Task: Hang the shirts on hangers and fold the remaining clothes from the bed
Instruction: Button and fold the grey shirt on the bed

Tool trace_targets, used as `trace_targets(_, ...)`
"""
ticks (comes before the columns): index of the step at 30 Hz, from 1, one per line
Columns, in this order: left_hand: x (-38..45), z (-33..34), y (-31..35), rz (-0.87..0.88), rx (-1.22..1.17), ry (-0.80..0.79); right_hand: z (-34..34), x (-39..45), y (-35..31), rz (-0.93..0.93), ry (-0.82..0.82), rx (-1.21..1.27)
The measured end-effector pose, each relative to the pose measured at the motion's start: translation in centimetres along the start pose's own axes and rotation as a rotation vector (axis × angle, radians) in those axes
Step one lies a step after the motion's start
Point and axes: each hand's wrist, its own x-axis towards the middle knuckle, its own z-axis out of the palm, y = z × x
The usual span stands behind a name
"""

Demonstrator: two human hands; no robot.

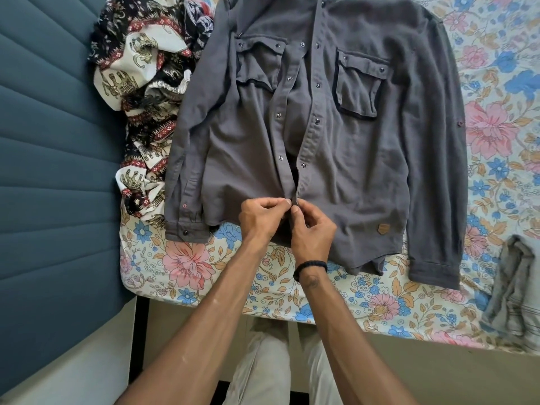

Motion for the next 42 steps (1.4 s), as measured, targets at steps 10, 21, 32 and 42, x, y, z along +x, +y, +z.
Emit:
trace_targets(10,0.0,-0.3,0.1,0.019,-0.034,-0.008,-0.2,1.1,-0.1,0.021,-0.067,-0.020)
trace_targets(21,-3.6,-1.9,-4.5,0.129,0.314,-0.211,-4.8,-4.2,2.7,0.088,-0.146,-0.228)
trace_targets(32,-0.5,-0.1,-3.1,0.256,0.679,-0.008,-2.4,1.1,0.5,-0.166,0.007,-0.569)
trace_targets(42,5.4,3.1,0.9,0.239,0.726,0.141,2.3,5.0,0.9,-0.266,-0.156,-0.966)
